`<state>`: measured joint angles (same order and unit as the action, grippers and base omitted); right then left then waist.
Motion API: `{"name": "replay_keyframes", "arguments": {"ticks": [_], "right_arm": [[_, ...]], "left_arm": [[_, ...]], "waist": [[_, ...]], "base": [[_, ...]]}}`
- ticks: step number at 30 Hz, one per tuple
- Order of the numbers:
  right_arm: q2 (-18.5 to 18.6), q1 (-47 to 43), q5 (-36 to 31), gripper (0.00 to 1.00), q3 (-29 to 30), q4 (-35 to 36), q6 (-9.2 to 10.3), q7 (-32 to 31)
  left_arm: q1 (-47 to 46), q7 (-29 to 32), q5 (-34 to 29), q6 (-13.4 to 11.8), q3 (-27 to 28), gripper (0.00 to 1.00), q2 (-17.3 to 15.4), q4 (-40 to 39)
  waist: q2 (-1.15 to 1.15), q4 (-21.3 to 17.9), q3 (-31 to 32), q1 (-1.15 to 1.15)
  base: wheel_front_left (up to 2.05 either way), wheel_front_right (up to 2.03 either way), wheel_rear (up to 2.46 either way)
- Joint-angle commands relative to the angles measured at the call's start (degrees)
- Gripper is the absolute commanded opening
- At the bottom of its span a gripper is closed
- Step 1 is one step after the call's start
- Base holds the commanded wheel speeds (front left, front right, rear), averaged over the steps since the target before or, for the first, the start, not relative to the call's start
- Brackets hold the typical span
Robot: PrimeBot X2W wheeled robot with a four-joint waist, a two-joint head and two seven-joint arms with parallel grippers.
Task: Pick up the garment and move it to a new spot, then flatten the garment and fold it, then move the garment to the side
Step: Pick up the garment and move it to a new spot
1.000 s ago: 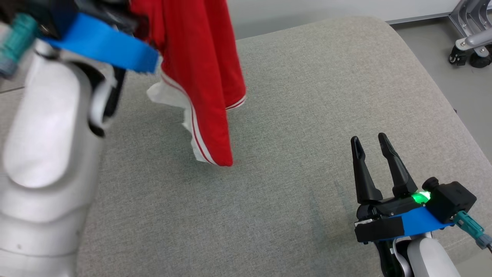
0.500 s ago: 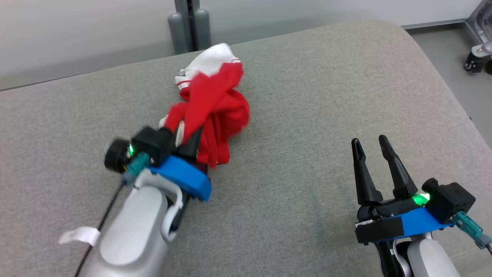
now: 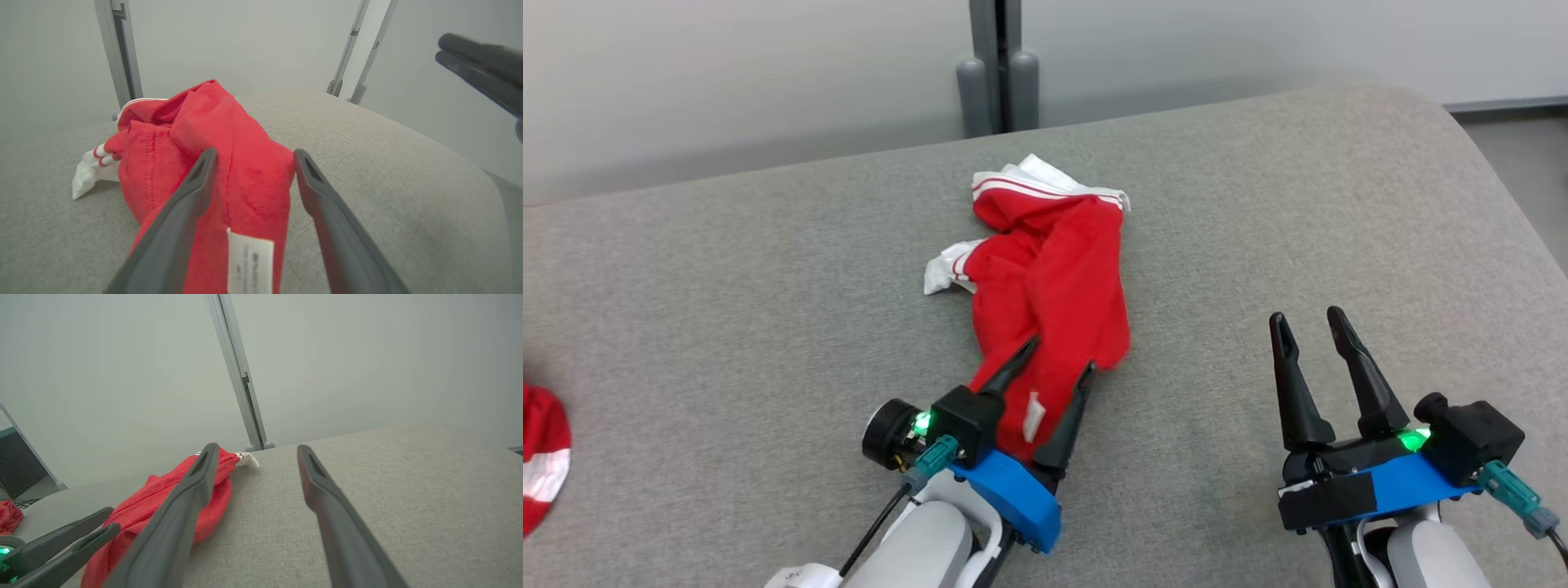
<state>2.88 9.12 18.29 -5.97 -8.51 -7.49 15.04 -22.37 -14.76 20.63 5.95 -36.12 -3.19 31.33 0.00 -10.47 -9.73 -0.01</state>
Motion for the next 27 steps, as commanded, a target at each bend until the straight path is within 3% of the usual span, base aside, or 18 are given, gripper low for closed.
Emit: {"name": "replay_keyframes", "arguments": {"ticks": [1,8,21,27], "right_arm": [[0.02,-0.43,-0.44,1.00,-0.01,-0.14,-0.01,0.21],[0.01,-1.41,-1.36,1.00,0.83,-0.16,-0.01,0.21],[0.02,-4.19,-3.65,1.00,4.20,-0.78,-0.01,0.21],[0.02,-5.84,-4.37,1.00,5.33,-1.10,-0.01,0.22]], "left_arm": [[0.29,-0.32,0.19,-0.07,-0.17,1.00,-0.01,-0.97],[2.02,-0.47,-0.34,-3.21,2.98,1.00,-0.29,-9.48],[12.26,-0.46,-4.29,-9.48,21.32,1.00,-5.35,-21.90],[17.99,-0.46,-6.32,-10.08,26.17,1.00,-6.71,-22.42]], "waist": [[0.00,0.34,0.30,0.01],[0.00,3.17,1.90,0.01],[0.00,8.93,6.30,0.01],[0.00,9.79,8.06,0.01]], "base": [[0.00,0.00,0.00],[0.00,0.00,0.00],[0.00,0.00,0.00],[0.00,0.00,0.00]]}}
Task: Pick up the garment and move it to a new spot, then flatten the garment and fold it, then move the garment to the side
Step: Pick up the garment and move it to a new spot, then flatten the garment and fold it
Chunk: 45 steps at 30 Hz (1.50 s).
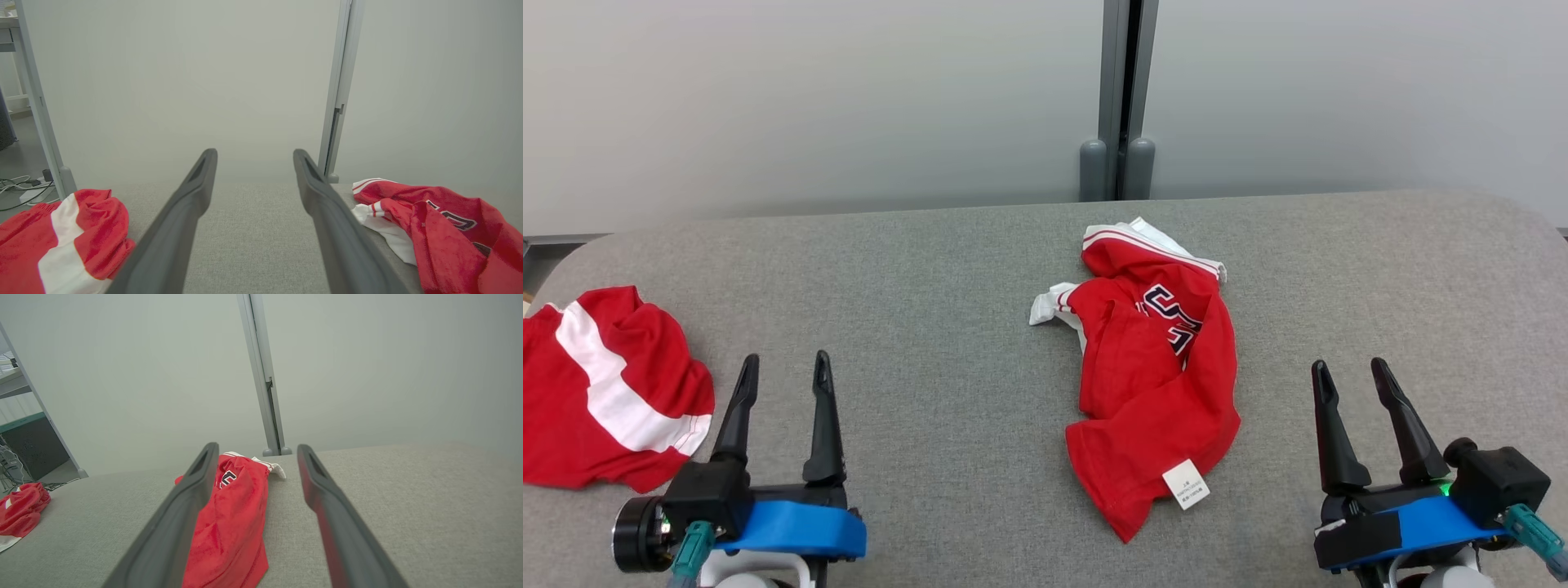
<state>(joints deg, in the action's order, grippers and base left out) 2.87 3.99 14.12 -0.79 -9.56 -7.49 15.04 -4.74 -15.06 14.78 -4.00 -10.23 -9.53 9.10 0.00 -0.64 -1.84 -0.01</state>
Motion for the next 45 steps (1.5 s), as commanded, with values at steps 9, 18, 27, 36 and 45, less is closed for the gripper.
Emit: {"name": "replay_keyframes", "arguments": {"ticks": [9,18,27,36,45], "right_arm": [[0.04,-2.79,-1.28,1.00,1.78,-1.09,-0.01,0.21],[0.03,-3.09,-1.88,1.00,2.08,-2.49,-0.01,0.22],[0.03,-2.81,-1.95,1.00,1.88,-3.15,-0.01,0.22],[0.03,-2.88,-1.94,1.00,1.91,-3.42,-0.01,0.22],[0.03,-2.67,-1.96,1.00,1.64,-3.67,-0.01,0.22]], "left_arm": [[6.25,-0.17,-2.40,1.13,3.35,1.00,0.31,-0.05],[6.84,-0.17,-3.52,2.62,5.37,1.00,1.33,1.42],[6.46,-0.17,-4.85,3.44,6.76,1.00,2.38,2.05],[6.42,-0.16,-5.86,3.99,7.33,1.00,3.07,2.51],[6.44,-0.17,-6.35,4.65,8.29,1.00,3.69,2.80]], "waist": [[0.00,0.08,1.97,0.01],[0.00,-0.46,2.53,0.01],[0.00,-0.48,2.73,0.01],[0.00,-0.15,2.86,0.01],[0.00,-0.08,3.00,0.01]], "base": [[0.00,0.00,0.00],[0.00,0.00,0.00],[0.00,0.00,0.00],[0.00,0.00,0.00],[0.00,0.00,0.00]]}}
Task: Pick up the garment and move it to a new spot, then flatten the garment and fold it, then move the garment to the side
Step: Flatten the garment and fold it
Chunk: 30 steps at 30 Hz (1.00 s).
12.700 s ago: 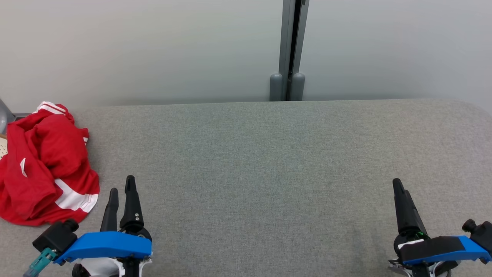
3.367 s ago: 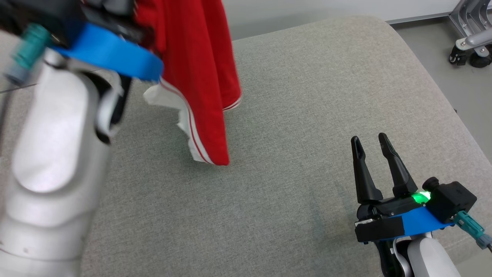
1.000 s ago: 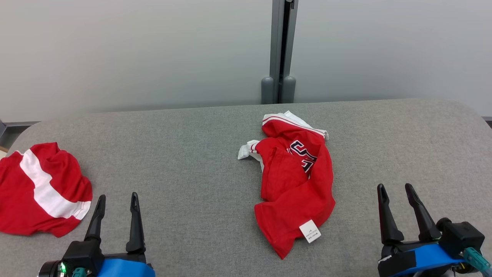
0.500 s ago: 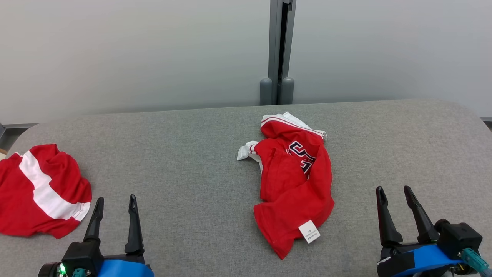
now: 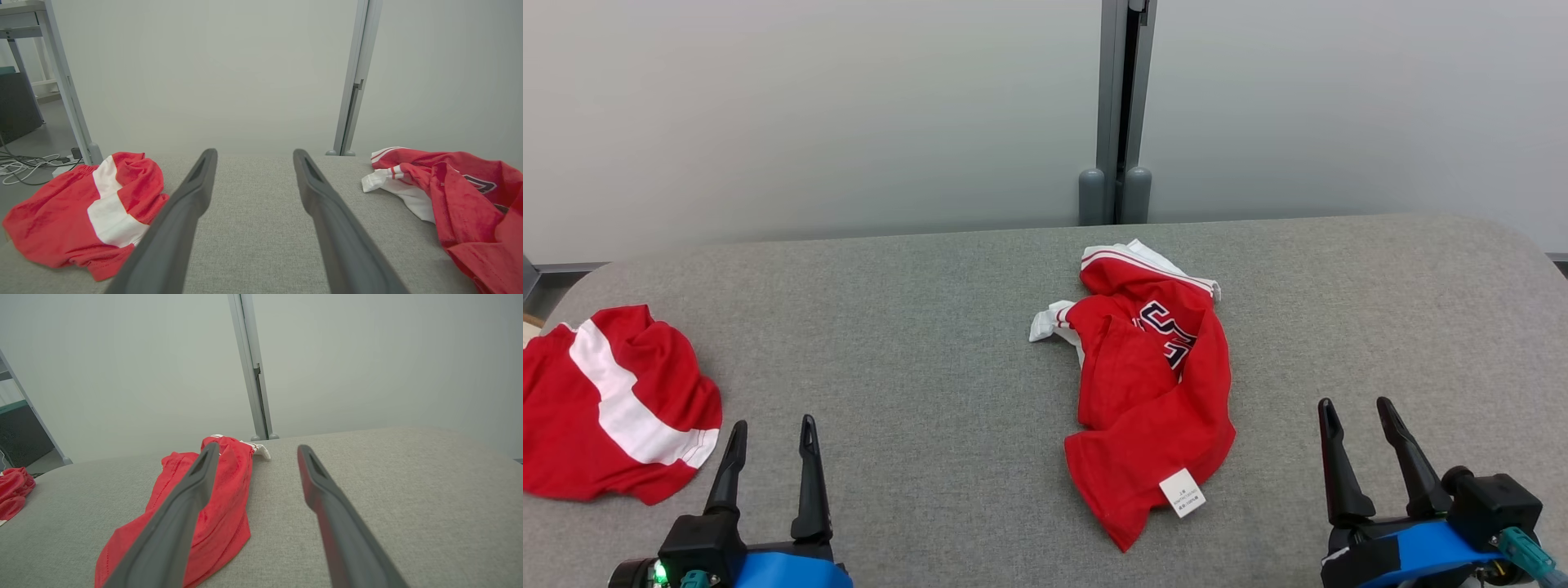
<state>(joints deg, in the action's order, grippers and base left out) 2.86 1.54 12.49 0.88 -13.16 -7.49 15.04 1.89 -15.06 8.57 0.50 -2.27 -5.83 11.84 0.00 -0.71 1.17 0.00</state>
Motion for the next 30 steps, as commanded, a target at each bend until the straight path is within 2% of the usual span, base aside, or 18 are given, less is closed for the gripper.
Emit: {"name": "replay_keyframes", "arguments": {"ticks": [1,7,14,22,30], "right_arm": [[0.05,-0.21,-0.35,1.00,-0.04,-0.08,-0.01,0.22],[0.04,-0.23,-0.44,1.00,-0.03,-0.07,-0.01,0.22],[0.05,-0.11,0.08,1.00,-0.29,-0.19,-0.01,0.22],[0.05,0.96,0.54,1.00,-1.32,-0.11,-0.01,0.21],[0.05,2.48,1.00,1.00,-2.16,0.21,-0.01,0.22]], "left_arm": [[-0.17,-0.17,-0.21,0.15,0.40,1.00,0.06,0.06],[0.16,-0.17,0.66,1.06,0.43,1.00,0.88,0.35],[-0.28,-0.17,2.01,3.73,-3.87,1.00,2.05,3.12],[-2.70,-0.17,3.23,5.98,-13.78,1.00,2.81,8.91],[-7.00,-0.17,4.60,6.68,-24.24,1.00,2.92,17.33]], "waist": [[0.00,-0.03,-0.01,0.00],[0.00,-0.12,-0.16,0.00],[0.00,-0.14,-0.52,0.00],[0.00,-1.27,-1.74,0.00],[0.00,-3.95,-4.84,0.00]], "base": [[0.00,0.00,0.00],[0.00,0.00,0.00],[0.00,0.00,0.00],[0.00,0.00,0.00],[0.00,0.00,0.00]]}}
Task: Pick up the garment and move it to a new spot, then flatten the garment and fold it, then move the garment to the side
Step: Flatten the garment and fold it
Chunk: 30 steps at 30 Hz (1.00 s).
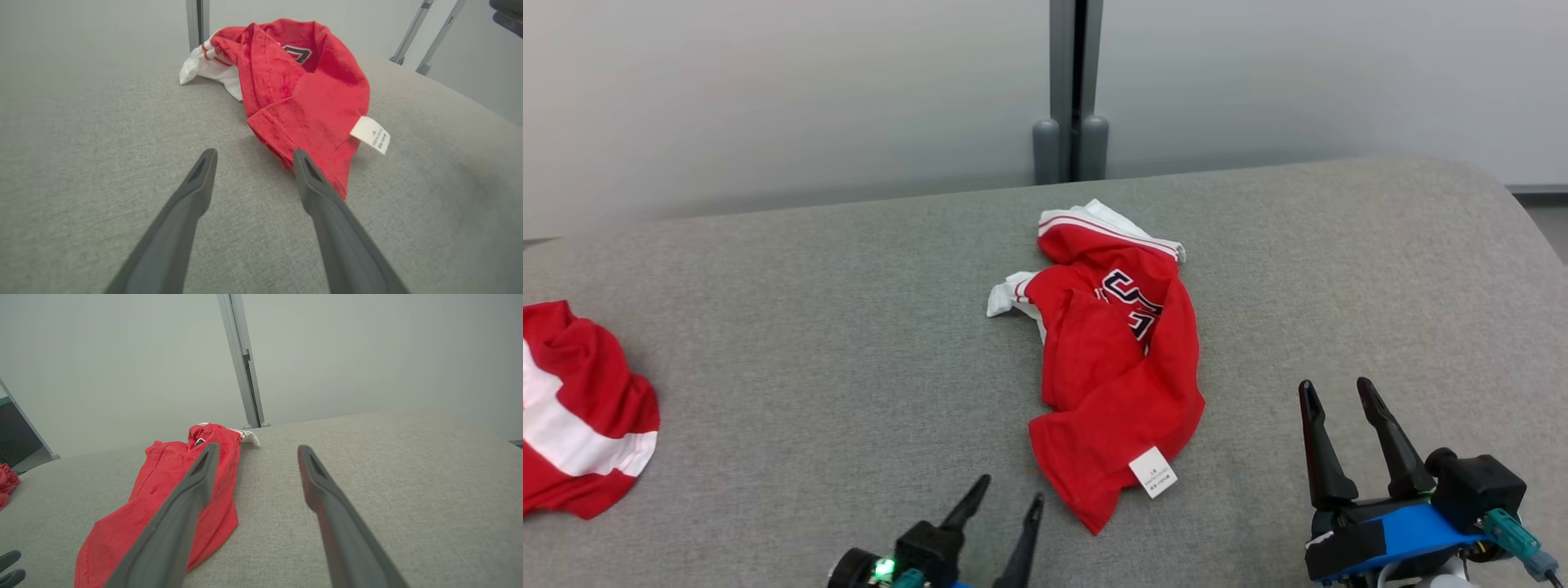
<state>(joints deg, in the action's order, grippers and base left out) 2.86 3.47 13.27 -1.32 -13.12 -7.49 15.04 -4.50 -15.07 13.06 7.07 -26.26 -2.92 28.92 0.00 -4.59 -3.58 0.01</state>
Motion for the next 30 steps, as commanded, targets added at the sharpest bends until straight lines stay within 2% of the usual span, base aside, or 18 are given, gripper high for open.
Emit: {"name": "replay_keyframes", "arguments": {"ticks": [1,9,16,22,23,24,25,30], "right_arm": [[0.05,0.74,0.32,1.00,0.00,0.18,-0.01,0.22],[0.04,2.27,0.78,1.00,-0.14,0.60,-0.01,0.22],[0.04,3.40,1.17,1.00,-0.67,0.50,-0.01,0.22],[0.04,3.49,0.94,1.00,-0.61,0.49,-0.01,0.22],[0.04,3.45,0.92,1.00,-0.58,0.46,-0.01,0.22],[0.04,3.37,0.88,1.00,-0.50,0.44,-0.01,0.22],[0.04,3.27,0.85,1.00,-0.49,0.40,-0.01,0.22],[0.04,2.71,0.83,1.00,-0.35,0.21,-0.01,0.22]], "left_arm": [[-1.21,-0.16,0.64,0.18,-1.62,1.00,0.02,1.00],[-5.66,-0.16,5.29,0.52,-10.24,1.00,0.00,5.11],[-10.06,-0.16,8.33,0.51,-14.28,1.00,0.03,8.37],[-12.67,-0.16,11.14,0.45,-16.31,1.00,0.00,7.39],[-12.88,-0.15,11.59,0.24,-16.23,0.96,0.00,7.34],[-12.98,-0.16,12.06,0.00,-16.04,0.70,0.00,7.46],[-13.09,-0.16,12.42,-0.09,-15.86,0.00,0.00,7.63],[-13.05,-0.15,12.82,-0.61,-14.62,0.00,0.01,8.57]], "waist": [[0.00,-0.41,-0.49,-0.01],[0.00,-2.51,-3.27,-0.01],[0.00,-4.61,-4.89,-0.01],[0.00,-5.47,-5.14,-0.01],[0.00,-5.51,-5.10,-0.01],[0.00,-5.49,-5.06,-0.01],[0.00,-5.42,-5.00,-0.01],[0.00,-3.95,-4.38,-0.01]], "base": [[0.00,0.00,0.00],[0.00,0.00,0.00],[0.00,0.00,0.00],[0.00,0.00,0.00],[0.00,0.00,0.00],[0.00,0.00,0.00],[0.00,0.00,0.00],[0.00,0.00,0.00]]}}
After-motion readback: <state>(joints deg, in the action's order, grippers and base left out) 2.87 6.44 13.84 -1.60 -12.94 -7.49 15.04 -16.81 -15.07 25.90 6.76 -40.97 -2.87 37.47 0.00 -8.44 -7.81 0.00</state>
